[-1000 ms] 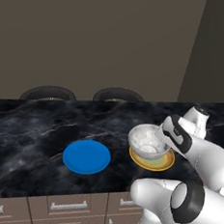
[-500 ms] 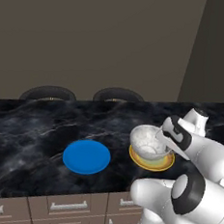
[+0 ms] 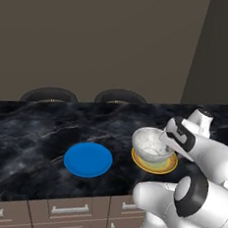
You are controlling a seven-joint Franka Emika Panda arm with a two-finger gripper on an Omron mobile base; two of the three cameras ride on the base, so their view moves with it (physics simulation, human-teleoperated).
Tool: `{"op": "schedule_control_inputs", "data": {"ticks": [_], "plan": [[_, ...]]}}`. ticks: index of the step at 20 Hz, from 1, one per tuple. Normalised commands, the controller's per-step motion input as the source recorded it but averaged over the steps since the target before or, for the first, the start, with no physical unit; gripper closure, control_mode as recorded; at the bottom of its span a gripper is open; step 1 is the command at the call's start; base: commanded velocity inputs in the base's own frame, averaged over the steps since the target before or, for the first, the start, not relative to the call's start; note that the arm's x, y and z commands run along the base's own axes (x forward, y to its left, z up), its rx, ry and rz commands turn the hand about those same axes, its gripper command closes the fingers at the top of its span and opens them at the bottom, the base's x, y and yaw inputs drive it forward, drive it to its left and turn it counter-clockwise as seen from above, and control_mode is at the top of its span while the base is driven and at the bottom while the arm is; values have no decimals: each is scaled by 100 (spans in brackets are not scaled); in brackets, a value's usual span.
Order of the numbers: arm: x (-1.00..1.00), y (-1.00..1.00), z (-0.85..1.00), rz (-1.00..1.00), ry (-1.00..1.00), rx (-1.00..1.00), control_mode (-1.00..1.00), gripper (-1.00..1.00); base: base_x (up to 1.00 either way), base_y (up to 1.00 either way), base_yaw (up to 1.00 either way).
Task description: Move the bowls from the cabinet to the plates on the dining table.
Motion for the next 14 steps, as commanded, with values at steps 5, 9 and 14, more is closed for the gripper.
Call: {"op": "schedule_control_inputs", "data": {"ticks": [5,9,14], "plan": [[-11,0,26,3,-6,0,-100,-100,0,0,0],[-7,1,41,3,-5,1,-100,-100,0,0,0],[-6,8,40,1,-5,0,-100,-100,0,0,0]]}}
